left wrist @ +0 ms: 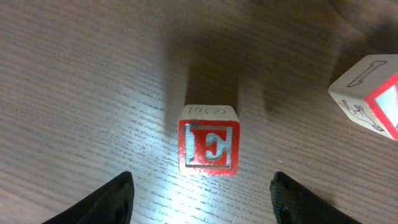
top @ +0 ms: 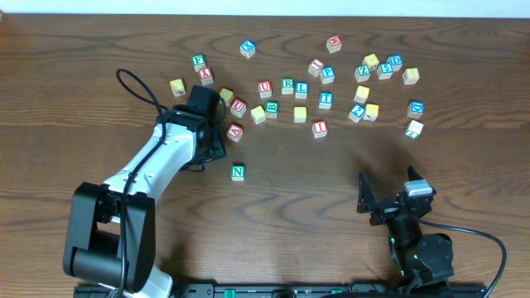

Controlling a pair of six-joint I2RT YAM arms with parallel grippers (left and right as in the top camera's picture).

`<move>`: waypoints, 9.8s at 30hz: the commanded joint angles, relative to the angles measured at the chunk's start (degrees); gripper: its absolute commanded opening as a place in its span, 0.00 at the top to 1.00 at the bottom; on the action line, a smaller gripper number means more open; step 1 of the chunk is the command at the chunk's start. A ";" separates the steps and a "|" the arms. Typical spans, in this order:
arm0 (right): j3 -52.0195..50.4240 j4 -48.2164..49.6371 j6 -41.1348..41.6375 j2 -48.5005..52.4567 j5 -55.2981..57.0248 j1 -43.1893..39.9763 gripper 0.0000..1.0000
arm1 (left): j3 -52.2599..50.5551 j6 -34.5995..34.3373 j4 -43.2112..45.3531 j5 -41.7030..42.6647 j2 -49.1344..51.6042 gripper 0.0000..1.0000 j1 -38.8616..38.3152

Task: Spell out NEURIPS
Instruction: 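Lower the left gripper onto the red E block and close, then lift the red E block and carry it toward the N block, then lower the red E block beside the right of the N block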

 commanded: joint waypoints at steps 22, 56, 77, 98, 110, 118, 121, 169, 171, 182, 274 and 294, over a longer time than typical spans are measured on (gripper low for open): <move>-0.07 -0.24 -0.33 -0.20 -0.09 -0.44 0.01 | 1.07 2.60 3.23 0.02 4.79 0.31 0.20; -0.07 -0.26 -0.33 -0.20 -0.09 -0.44 0.01 | 0.28 3.48 3.65 -0.57 4.81 0.32 0.20; -0.07 -0.24 -0.33 -0.20 -0.09 -0.44 0.01 | -0.31 3.45 4.57 -0.57 4.85 0.32 0.20; -0.07 -0.26 -0.33 -0.20 -0.09 -0.44 0.01 | -1.95 3.48 5.90 -0.59 4.85 0.33 0.20; -0.07 -0.24 -0.33 -0.20 -0.09 -0.44 0.01 | -1.95 3.67 6.21 -0.57 4.85 0.45 0.20; -0.07 -0.26 -0.33 -0.20 -0.09 -0.44 0.01 | -1.97 3.67 6.10 -0.57 4.85 0.59 0.20; -0.07 -0.26 -0.33 -0.20 -0.09 -0.44 0.01 | -1.97 3.67 6.12 -0.57 4.85 0.65 0.20; -0.07 -0.26 -0.33 -0.15 -0.09 -0.44 0.01 | 2.67 7.74 -8.09 11.87 -26.82 0.77 0.13; -0.07 -0.24 -0.33 -0.15 -0.09 -0.44 0.01 | 2.67 8.00 -9.62 13.35 -27.15 0.80 -0.42; -0.07 -0.24 -0.33 -0.15 -0.09 -0.44 0.01 | 1.79 9.68 -10.05 13.16 -24.96 0.81 -11.78; -0.07 -0.26 -0.33 -0.15 -0.09 -0.44 0.01 | -1.97 -6.12 5.22 -2.64 3.85 0.92 -25.49; -0.07 -0.24 -0.33 -0.15 -0.09 -0.44 0.01 | -2.84 -6.73 5.40 -3.98 3.89 0.92 -25.49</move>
